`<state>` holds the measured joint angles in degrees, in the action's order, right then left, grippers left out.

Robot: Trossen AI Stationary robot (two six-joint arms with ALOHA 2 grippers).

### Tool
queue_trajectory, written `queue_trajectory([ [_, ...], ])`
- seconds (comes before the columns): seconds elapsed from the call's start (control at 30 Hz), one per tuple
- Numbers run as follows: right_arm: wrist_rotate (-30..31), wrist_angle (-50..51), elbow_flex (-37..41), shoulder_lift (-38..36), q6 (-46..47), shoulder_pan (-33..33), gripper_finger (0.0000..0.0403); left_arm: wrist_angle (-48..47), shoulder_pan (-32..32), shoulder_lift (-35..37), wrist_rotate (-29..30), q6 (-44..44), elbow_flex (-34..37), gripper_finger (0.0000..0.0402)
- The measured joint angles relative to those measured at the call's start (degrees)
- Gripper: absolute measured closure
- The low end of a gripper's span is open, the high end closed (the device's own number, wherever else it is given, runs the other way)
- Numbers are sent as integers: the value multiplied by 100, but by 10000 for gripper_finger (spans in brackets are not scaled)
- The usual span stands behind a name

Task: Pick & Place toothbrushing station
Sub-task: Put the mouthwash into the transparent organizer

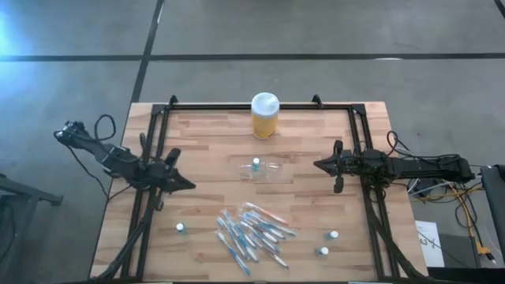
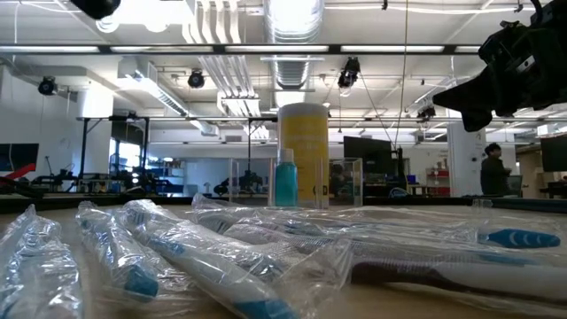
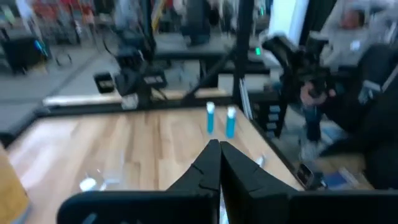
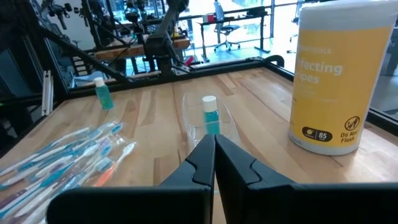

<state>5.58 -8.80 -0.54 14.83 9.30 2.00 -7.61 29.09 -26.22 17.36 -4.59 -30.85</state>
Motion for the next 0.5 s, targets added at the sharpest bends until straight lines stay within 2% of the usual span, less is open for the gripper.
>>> queue_trajectory([
  [0.13, 0, 2, 0, 0, -31, 0, 394, 502, -1, 584, -20, -137, 808, 399],
  [0.3, 2, 54, 0, 2, -46, 1, 394, 820, -1, 961, -86, -324, 1580, 399],
  [0.5, 4, 92, 0, 26, -44, 2, 394, 1227, -1, 1176, -365, -340, 2109, 398],
])
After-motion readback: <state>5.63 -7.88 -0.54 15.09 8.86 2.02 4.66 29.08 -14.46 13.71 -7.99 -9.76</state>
